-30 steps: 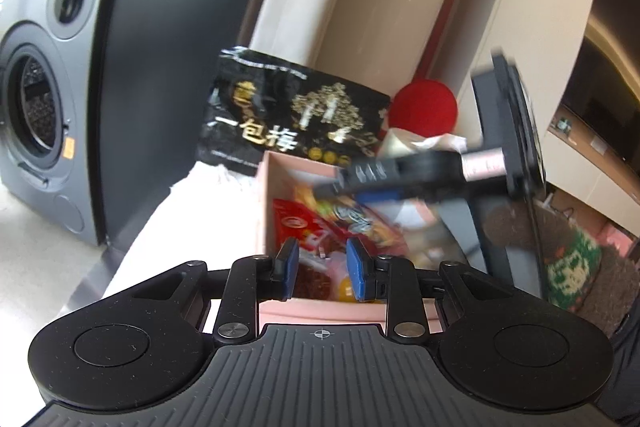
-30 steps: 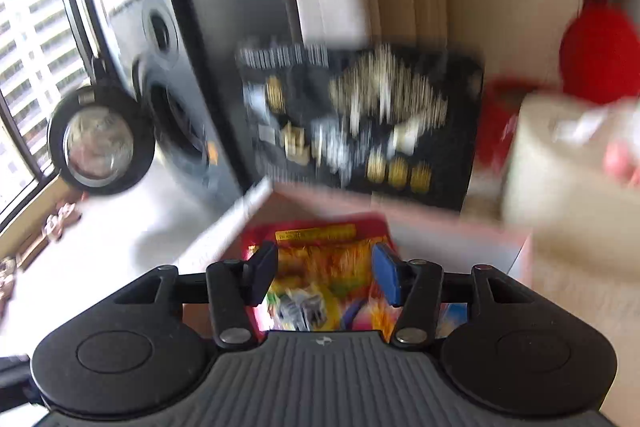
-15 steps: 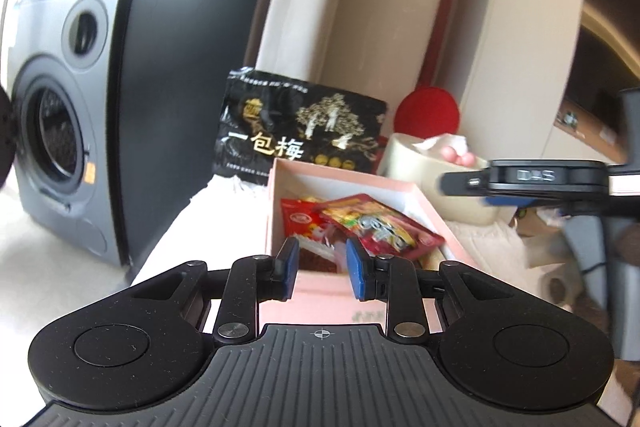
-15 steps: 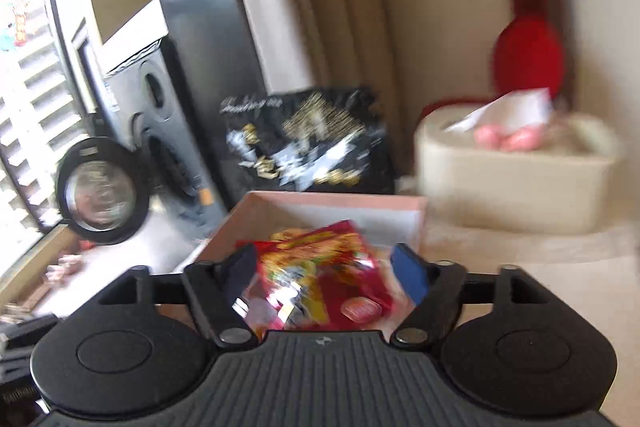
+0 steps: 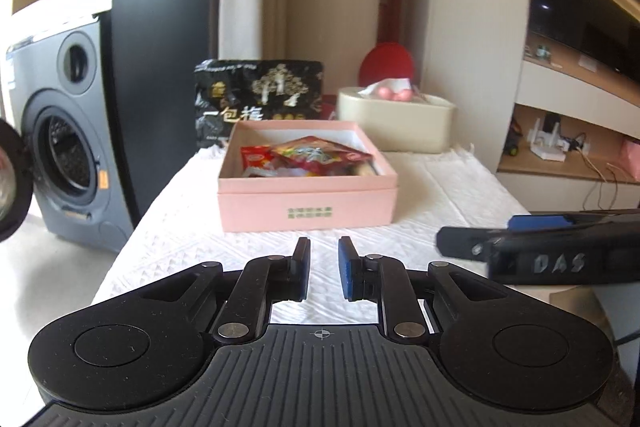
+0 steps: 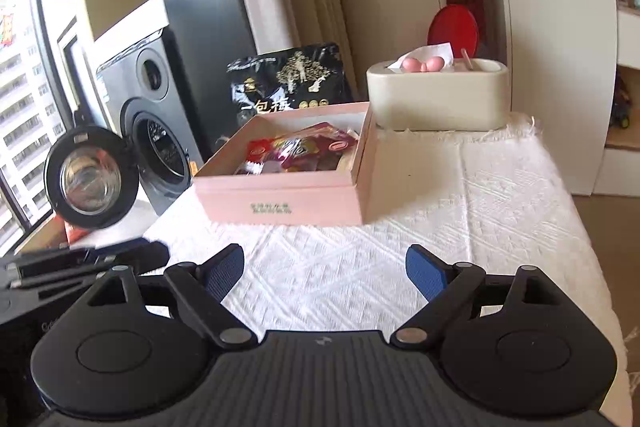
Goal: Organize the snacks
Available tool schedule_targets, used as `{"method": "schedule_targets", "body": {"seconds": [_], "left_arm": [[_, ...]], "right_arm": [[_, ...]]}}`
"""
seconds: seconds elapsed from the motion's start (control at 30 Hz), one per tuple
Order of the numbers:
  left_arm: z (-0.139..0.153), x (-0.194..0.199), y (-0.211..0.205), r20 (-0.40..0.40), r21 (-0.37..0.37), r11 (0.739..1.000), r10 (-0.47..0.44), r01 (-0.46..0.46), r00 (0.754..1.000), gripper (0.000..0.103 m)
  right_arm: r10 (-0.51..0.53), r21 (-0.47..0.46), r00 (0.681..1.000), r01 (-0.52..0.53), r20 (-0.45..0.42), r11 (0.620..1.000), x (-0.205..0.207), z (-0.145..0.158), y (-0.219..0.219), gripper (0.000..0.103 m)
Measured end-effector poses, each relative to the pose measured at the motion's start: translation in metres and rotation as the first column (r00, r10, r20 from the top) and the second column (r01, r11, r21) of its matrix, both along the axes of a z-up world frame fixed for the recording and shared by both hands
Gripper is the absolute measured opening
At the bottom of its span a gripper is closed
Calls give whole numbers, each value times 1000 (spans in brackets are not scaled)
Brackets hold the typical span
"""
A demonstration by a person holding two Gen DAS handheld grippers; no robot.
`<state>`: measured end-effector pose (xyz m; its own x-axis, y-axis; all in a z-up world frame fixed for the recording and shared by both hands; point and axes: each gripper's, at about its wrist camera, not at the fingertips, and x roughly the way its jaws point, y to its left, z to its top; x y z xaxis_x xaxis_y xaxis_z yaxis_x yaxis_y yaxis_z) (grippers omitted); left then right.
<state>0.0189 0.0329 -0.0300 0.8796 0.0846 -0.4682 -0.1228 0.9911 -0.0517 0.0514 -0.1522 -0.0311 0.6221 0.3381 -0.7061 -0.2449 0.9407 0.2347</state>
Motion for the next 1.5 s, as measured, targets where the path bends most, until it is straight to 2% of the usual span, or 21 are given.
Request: {"method": "schedule_targets", "body": {"seconds": [0.2,1.5], "left_arm": [[5,-13,-12,1,3,1000,3,-3,1000,19],[4,-16,-12,-42,-32,999,-25,23,999,18]], "right_arm": [[2,-67,997,3,76,998,-27,14,4,89],[1,-91,1000,0,9,996,-32,1,5,89]]}}
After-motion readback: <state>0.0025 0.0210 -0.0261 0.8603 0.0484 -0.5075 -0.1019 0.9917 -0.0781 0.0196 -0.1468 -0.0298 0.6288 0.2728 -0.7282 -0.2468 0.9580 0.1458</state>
